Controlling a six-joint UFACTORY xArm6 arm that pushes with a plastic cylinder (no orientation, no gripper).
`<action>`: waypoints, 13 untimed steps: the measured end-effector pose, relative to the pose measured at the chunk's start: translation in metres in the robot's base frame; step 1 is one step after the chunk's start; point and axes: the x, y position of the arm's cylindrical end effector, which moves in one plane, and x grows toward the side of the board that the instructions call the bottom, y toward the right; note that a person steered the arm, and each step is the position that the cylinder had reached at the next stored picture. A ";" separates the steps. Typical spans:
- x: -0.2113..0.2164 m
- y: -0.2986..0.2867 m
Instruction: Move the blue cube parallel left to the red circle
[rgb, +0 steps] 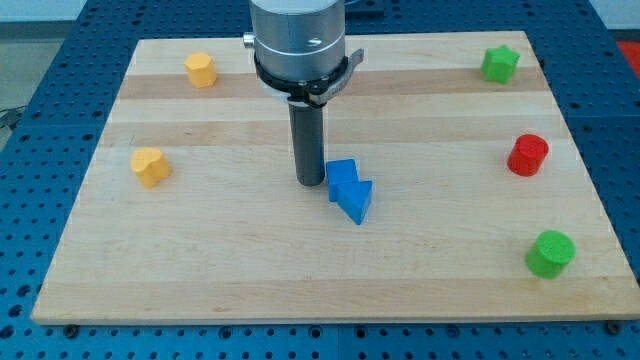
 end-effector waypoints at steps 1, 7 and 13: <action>0.002 0.018; 0.017 0.027; -0.017 0.097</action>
